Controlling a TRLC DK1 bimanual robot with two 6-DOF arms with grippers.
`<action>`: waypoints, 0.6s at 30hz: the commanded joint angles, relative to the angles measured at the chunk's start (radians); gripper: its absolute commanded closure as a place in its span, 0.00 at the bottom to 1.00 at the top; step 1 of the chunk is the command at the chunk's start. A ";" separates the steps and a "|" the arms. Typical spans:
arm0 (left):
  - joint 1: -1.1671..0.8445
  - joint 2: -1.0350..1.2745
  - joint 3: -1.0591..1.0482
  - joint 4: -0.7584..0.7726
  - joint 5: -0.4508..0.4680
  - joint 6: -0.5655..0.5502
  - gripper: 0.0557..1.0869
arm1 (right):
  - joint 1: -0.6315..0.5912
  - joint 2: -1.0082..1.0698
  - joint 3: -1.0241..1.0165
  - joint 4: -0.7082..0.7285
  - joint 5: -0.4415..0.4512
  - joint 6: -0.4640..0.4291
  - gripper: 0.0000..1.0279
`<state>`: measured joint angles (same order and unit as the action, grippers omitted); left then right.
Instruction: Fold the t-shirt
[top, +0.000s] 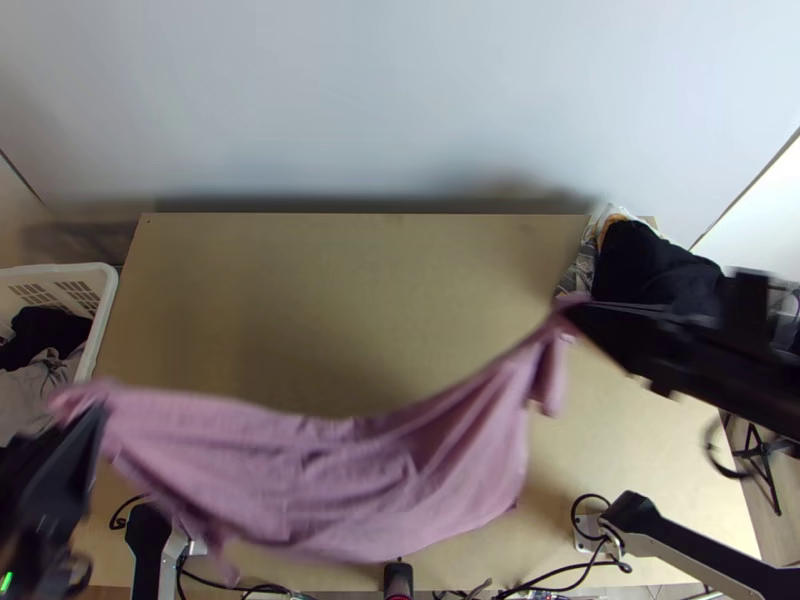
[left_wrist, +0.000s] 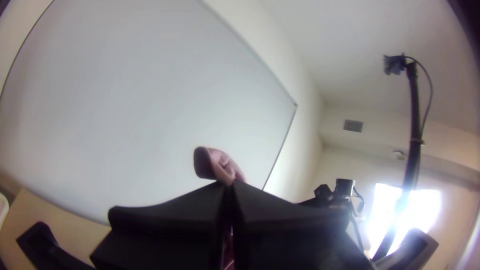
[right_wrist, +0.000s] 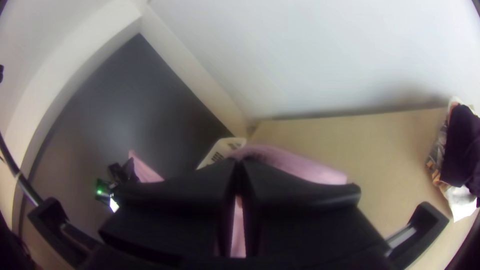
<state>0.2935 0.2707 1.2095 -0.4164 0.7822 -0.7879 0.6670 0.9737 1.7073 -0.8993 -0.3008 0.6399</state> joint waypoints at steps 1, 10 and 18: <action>0.072 0.013 -0.311 0.079 0.031 0.088 0.96 | -0.014 -0.003 -0.359 0.229 -0.001 -0.022 0.97; 0.030 0.232 -0.646 0.361 -0.129 0.315 0.96 | -0.176 0.169 -0.657 0.562 -0.001 -0.160 0.97; -0.145 0.680 -0.703 0.711 -0.382 0.421 0.96 | -0.311 0.467 -0.653 0.784 0.012 -0.295 0.97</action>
<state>0.2485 0.6281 0.5854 0.0414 0.5575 -0.4461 0.4587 1.2293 1.0996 -0.2932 -0.3027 0.4419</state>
